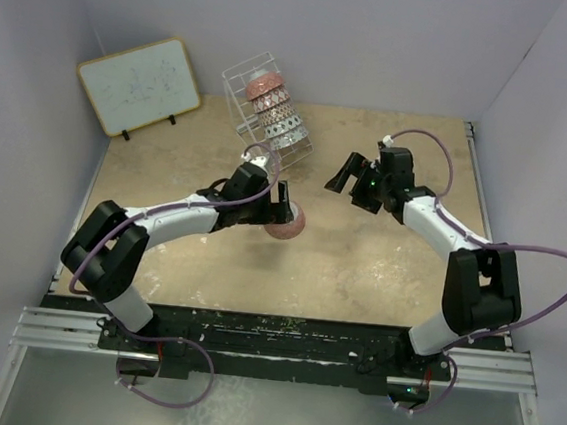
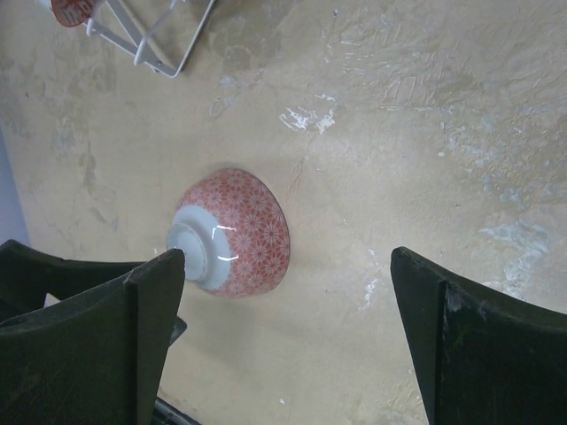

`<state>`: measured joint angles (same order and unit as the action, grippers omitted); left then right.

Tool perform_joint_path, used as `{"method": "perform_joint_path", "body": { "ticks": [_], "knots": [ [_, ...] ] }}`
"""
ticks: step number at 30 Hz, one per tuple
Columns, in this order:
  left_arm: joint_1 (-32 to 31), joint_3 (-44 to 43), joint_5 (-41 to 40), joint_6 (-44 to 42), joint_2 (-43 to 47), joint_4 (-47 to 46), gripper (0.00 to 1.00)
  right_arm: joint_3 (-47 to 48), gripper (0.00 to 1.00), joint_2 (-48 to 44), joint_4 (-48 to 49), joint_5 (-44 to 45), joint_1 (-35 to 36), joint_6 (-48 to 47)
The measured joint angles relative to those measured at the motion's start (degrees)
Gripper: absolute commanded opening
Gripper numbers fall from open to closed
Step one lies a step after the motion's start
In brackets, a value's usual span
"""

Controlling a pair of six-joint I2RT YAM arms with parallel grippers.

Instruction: Load the bowls into the dish rack

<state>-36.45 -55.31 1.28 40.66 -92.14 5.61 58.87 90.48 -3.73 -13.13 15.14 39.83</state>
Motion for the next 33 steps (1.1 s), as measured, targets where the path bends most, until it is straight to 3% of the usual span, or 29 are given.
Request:
{"method": "perform_joint_path", "body": {
  "ticks": [13, 33],
  "knots": [
    [0.57, 5.44, -1.07, 11.28, -1.6, -8.59, 0.93, -4.61, 1.0, -1.75, 1.31, -2.86, -1.79, -1.51],
    [3.96, 10.97, -0.48, 17.94, -2.36, -16.24, 0.88, -5.95, 1.0, -1.73, 2.8, -4.63, -3.58, -2.97]
  ]
}}
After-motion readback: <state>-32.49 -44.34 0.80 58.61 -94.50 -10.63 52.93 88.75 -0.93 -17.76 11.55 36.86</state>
